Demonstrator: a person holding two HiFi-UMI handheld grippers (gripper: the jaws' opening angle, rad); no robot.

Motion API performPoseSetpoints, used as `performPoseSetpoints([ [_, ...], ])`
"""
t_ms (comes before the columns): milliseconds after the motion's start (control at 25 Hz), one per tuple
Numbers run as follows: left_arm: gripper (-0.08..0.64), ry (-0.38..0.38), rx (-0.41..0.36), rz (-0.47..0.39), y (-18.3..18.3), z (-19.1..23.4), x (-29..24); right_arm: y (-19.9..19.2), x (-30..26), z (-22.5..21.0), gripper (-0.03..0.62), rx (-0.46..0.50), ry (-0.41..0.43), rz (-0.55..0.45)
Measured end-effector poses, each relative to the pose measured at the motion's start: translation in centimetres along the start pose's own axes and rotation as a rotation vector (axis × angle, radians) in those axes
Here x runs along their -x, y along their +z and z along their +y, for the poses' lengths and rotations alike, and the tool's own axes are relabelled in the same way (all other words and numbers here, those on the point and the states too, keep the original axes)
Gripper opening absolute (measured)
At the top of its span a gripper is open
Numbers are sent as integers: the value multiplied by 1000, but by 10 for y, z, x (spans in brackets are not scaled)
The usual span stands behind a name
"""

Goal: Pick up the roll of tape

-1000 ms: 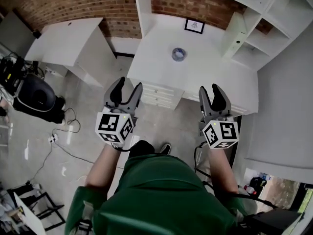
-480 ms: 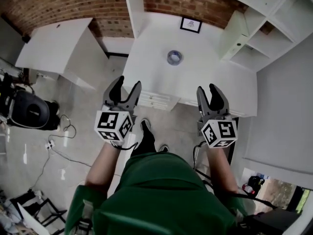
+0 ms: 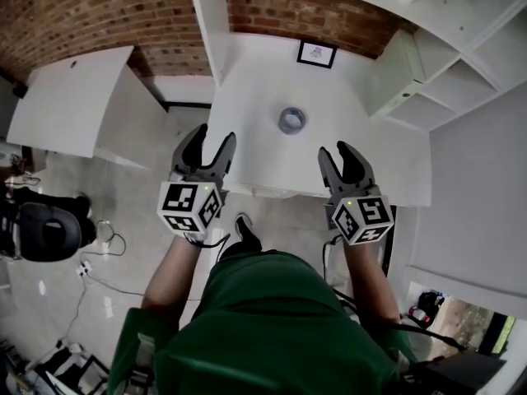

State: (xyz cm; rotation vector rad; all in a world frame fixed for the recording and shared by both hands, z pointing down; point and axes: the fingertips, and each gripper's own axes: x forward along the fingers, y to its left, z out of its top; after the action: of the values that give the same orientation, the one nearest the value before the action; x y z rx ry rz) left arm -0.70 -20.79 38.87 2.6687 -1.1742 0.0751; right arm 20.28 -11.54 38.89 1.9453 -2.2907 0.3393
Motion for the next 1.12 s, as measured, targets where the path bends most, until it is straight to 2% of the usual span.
performPoseSetpoints([
  [160, 255, -29, 12, 25, -5, 23, -23, -4, -38, -10, 179, -49, -25, 34],
  [320, 256, -48, 21, 56, -19, 43, -35, -16, -71, -11, 179, -34, -28, 84],
  [560, 255, -37, 47, 103, -40, 58, -44, -46, -106, -18, 178, 31, 32, 221],
  [720, 255, 10, 38, 112, -51, 64, -47, -64, -125, -33, 158, 104, 52, 255],
  [880, 255, 79, 58, 143, -68, 66, -49, -86, -143, -43, 158, 124, 123, 317],
  [1120, 255, 132, 79, 193, -89, 52, -59, -116, -175, -58, 163, 199, 235, 417],
])
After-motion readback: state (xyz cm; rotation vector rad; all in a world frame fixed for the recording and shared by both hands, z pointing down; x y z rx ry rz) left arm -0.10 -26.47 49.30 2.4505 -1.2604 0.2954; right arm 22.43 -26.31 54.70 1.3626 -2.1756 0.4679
